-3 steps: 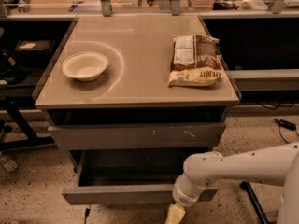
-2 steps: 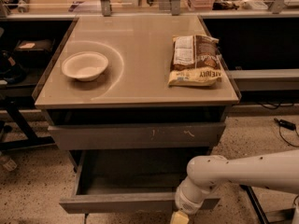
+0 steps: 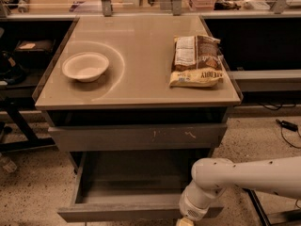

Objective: Open middle drawer

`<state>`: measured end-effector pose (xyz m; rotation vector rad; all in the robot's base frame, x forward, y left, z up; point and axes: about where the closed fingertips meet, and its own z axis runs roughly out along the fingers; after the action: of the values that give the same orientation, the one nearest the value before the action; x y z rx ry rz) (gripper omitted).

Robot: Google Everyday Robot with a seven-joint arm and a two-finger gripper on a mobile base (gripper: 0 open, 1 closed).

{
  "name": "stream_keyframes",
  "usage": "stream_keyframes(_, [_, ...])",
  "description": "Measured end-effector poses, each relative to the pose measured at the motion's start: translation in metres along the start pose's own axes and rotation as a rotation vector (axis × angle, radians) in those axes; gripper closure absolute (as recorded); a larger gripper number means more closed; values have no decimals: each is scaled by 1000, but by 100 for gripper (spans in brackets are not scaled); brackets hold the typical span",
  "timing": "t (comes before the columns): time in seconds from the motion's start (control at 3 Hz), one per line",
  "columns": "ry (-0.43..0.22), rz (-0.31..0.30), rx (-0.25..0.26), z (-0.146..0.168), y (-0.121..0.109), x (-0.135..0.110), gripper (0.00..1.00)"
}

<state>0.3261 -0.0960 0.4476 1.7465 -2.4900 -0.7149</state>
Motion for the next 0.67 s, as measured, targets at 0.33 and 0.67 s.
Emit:
stream_keyframes(0.33, [-23, -36, 43, -8, -11, -11, 0])
stream_keyframes(0.67, [-32, -62, 69, -6, -23, -22, 0])
